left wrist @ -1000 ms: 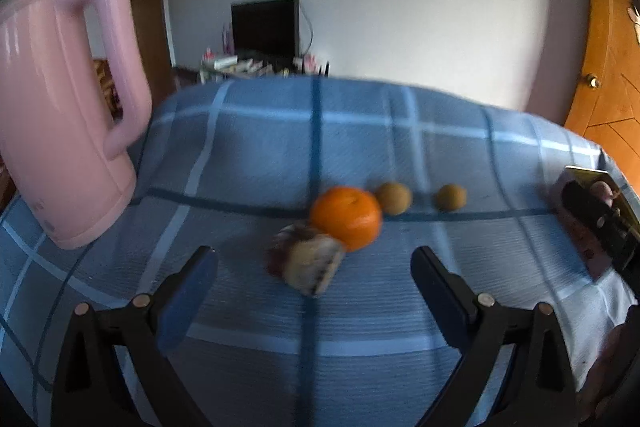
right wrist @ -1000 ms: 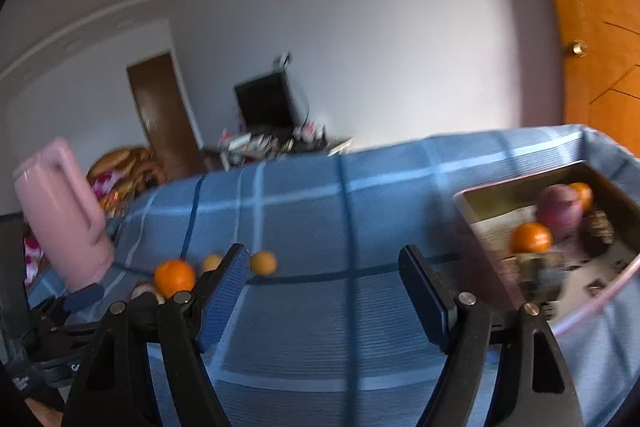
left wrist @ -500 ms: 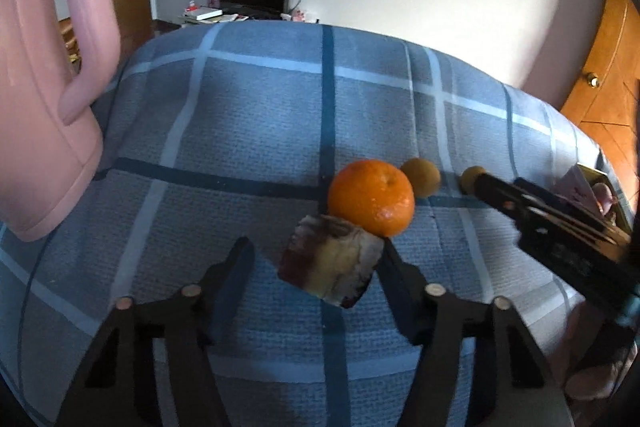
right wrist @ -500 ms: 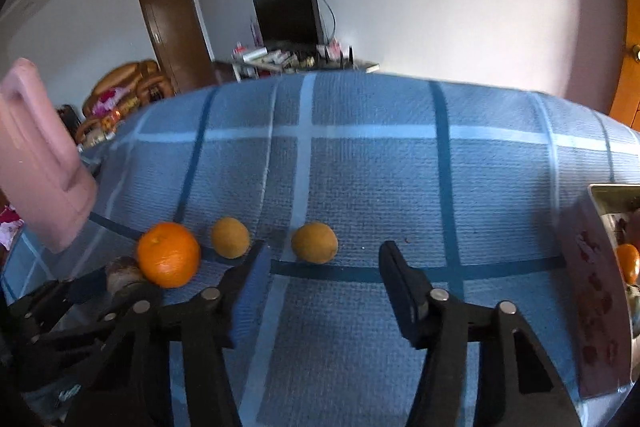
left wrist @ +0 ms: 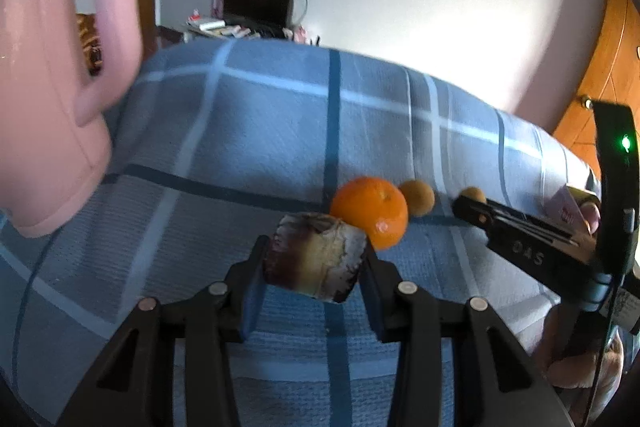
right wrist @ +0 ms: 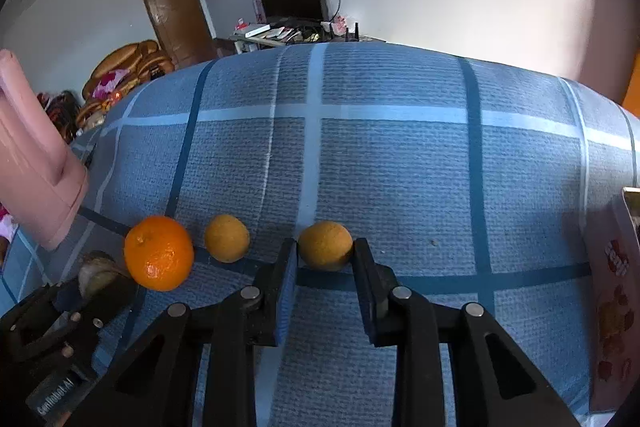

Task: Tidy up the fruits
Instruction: 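Grasp a taro slice with the left gripper while the right gripper grasps a brownish-yellow round fruit, then lift the taro slice and round fruit with both grippers and hold them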

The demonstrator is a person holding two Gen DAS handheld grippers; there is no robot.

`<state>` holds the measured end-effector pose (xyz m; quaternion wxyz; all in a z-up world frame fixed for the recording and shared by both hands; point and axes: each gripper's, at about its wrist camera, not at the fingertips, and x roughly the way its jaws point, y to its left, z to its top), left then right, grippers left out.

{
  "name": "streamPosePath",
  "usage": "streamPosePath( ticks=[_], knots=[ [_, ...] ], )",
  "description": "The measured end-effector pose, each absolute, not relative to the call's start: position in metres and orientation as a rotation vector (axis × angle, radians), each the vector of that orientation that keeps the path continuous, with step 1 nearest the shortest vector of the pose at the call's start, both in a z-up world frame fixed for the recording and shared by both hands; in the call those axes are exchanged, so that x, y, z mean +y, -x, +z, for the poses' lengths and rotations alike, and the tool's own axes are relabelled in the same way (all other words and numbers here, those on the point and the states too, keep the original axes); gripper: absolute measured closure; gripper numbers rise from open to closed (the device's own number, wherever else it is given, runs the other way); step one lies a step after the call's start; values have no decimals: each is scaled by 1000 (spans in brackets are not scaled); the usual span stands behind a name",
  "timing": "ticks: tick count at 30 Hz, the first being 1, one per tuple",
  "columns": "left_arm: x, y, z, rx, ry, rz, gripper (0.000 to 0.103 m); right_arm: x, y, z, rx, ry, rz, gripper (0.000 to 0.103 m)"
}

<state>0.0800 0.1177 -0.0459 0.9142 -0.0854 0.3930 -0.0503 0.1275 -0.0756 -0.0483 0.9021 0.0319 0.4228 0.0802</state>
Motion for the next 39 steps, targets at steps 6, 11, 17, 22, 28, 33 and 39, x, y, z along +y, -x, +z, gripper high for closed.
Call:
streamPosePath(
  ticks=[6, 11, 17, 22, 28, 33, 39],
  knots=[
    [122, -68, -34, 719, 150, -53, 60, -90, -88, -25, 696, -90, 158, 73],
    [119, -58, -25, 653, 123, -30, 60, -87, -51, -8, 539, -42, 157, 73],
    [115, -56, -22, 625, 104, -5, 60, -74, -28, 5, 427, 43, 129, 73],
    [116, -53, -21, 610, 107, 11, 60, -71, -19, 7, 402, 52, 124, 73],
    [114, -48, -19, 583, 93, 26, 60, -70, -14, 5, 397, 47, 126, 73],
    [113, -42, -16, 552, 80, 44, 60, -71, -12, 5, 393, 39, 122, 73],
    [111, -35, -12, 522, 70, 63, 60, -71, -6, 4, 388, 41, 125, 73]
  ],
)
